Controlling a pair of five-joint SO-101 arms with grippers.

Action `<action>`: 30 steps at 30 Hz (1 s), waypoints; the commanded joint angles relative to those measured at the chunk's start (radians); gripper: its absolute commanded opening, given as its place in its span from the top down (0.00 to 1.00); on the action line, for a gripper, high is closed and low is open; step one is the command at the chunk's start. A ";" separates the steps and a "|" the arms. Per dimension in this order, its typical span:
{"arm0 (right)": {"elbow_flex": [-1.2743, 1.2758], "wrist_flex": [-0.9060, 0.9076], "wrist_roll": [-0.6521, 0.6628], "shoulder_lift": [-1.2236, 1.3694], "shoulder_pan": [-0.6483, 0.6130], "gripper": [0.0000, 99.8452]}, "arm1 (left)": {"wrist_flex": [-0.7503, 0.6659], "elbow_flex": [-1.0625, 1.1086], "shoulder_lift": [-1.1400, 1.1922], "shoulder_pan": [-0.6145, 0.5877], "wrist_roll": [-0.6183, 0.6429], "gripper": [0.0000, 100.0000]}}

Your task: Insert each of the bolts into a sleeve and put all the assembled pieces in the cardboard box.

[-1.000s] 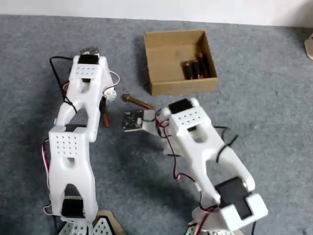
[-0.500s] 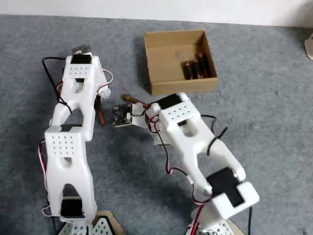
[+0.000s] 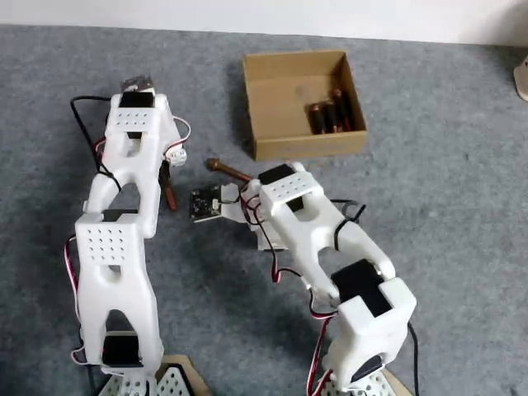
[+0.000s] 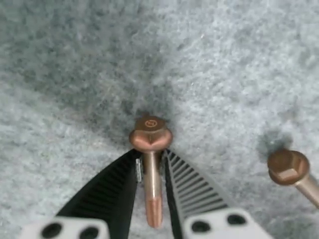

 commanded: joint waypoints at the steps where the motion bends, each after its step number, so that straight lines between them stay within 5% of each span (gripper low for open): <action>1: -0.042 -0.012 0.003 -0.059 0.012 0.81 | -0.009 -0.056 -0.094 -0.015 0.002 1.00; 13: -0.041 0.085 0.002 -0.205 -0.015 0.81 | -0.009 -0.056 -0.091 -0.012 0.002 1.00; 30: -0.104 -0.019 0.006 0.015 0.053 0.81 | -0.009 -0.056 -0.091 -0.008 0.000 1.00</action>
